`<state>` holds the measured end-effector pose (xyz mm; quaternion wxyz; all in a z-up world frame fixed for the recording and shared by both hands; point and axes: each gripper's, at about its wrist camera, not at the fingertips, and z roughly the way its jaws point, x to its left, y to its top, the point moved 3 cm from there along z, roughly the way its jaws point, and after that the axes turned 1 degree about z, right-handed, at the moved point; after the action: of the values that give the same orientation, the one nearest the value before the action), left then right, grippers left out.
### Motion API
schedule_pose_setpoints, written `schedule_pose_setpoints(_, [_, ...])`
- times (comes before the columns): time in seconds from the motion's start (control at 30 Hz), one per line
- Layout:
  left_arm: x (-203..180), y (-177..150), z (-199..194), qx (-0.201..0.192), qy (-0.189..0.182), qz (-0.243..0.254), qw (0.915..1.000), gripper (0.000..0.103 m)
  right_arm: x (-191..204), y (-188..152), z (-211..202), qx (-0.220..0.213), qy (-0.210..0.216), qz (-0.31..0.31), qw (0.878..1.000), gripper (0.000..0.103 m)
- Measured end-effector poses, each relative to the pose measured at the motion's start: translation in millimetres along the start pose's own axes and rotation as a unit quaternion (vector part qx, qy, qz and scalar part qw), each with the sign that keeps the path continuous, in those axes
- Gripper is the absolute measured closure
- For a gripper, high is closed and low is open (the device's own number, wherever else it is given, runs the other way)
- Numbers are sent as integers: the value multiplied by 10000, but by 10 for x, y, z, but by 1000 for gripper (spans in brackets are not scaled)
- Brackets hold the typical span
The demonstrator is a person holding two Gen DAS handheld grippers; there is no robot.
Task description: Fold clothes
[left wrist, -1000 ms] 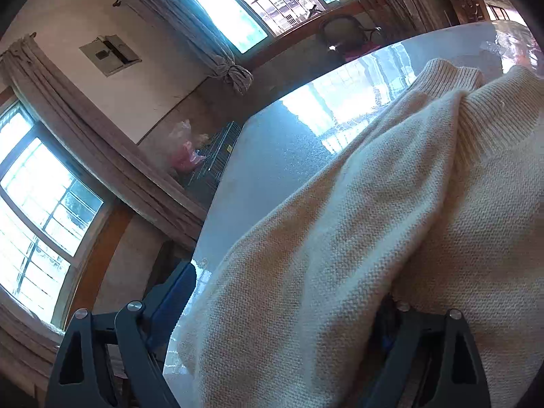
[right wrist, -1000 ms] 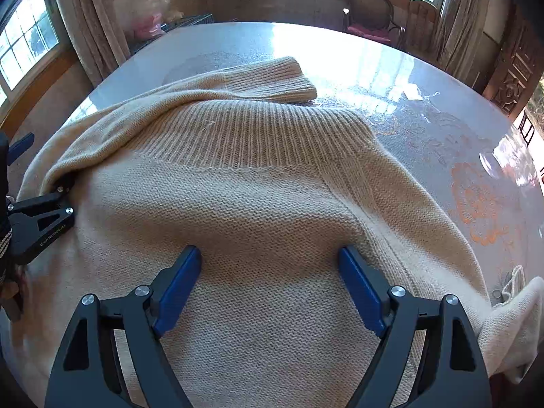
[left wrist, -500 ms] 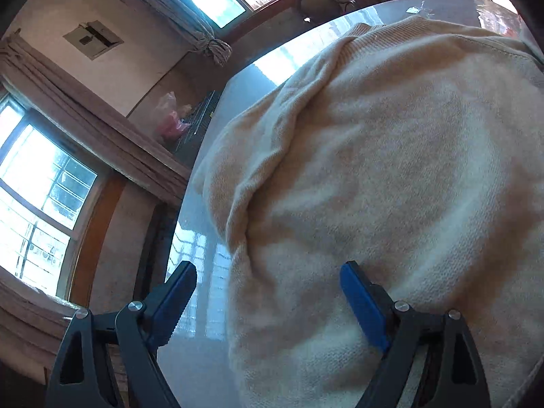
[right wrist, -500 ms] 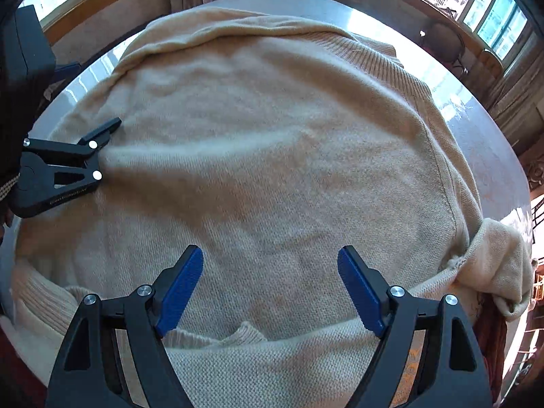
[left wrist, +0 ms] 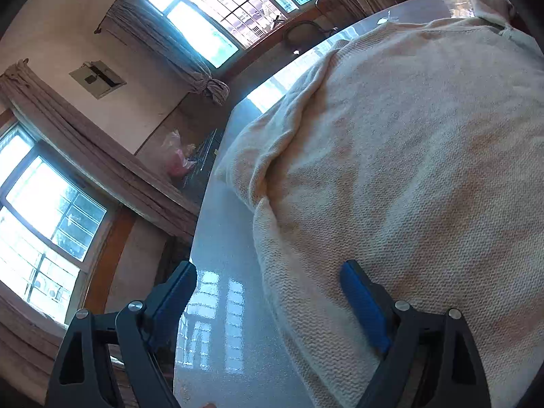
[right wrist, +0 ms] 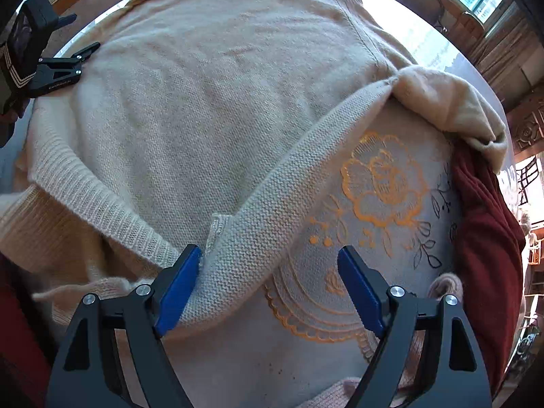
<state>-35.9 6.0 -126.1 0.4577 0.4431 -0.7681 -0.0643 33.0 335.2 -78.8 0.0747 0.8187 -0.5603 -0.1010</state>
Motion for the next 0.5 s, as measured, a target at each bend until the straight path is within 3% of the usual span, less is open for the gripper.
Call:
schedule_pose_setpoints(0.13, [124,-9,46,-229,-289,467,9982,14,-224,-293,-127,129,134,507,9985,18])
schedule_pose_setpoints(0.2, [215,30,56,-147,-383,530,9978,15,-249,-298,-325,-174,-13,588,9981,18])
schedule_pose_setpoints(0.27, [261,49,-67,-243,-314,431,9983,19,-224,-279,-555,-584,32,703,9958,18])
schedule_pose_setpoints(0.37, [202,67,-405,-417,-584,-47,9974,19,-101,-186,-752,-1015,372,865,9904,18])
schedule_pose_setpoints(0.43, [84,78,-619,-478,-929,-342,9939,19,122,46,-629,-938,685,621,9913,18])
schedule_pose_setpoints(0.5, [-106,40,-761,-447,-874,-343,9946,19,460,72,-545,-721,620,124,9954,18])
